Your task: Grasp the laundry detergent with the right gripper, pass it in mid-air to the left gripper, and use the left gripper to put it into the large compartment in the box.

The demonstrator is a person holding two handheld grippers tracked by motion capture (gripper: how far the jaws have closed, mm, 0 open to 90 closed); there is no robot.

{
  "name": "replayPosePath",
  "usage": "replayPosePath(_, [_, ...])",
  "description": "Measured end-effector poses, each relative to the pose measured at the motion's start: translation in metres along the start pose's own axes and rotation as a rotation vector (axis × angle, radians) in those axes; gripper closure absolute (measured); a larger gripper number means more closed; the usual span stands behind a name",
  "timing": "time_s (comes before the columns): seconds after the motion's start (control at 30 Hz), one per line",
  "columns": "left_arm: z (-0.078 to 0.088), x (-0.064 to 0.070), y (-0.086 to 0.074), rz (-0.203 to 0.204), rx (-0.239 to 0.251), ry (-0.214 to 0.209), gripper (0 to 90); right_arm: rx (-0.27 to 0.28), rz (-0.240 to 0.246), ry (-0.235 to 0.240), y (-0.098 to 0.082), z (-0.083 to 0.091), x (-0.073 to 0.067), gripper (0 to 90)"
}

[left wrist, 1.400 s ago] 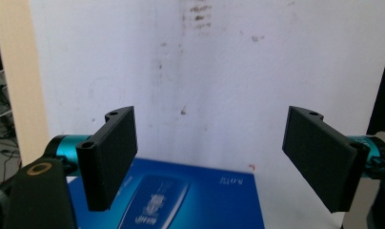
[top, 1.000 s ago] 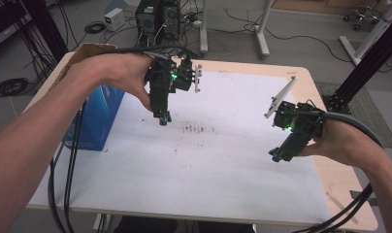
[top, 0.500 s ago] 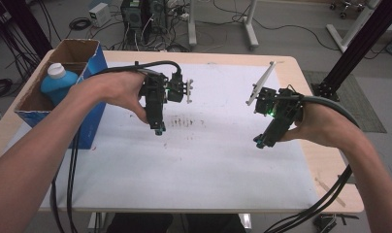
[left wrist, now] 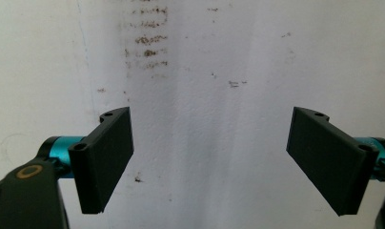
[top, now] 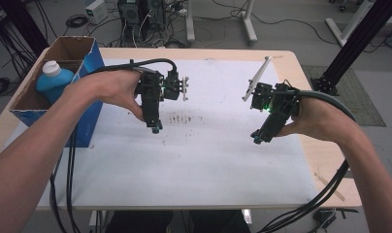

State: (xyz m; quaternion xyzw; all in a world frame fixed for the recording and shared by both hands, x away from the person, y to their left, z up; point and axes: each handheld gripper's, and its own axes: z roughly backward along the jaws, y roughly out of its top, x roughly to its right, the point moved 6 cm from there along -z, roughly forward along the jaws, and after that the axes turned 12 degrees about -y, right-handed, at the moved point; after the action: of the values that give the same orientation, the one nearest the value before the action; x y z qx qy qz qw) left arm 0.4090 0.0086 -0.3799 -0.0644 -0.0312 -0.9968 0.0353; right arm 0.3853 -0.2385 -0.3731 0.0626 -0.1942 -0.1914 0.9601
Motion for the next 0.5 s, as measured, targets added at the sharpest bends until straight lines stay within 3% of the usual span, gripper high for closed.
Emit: replayPosePath(0.5, [0.0027, 0.0024, -0.0028, 0.012, -0.002, 0.009, 16.0, 0.009, 0.001, -0.004, 0.001, 0.0005, -0.0011, 11.5])
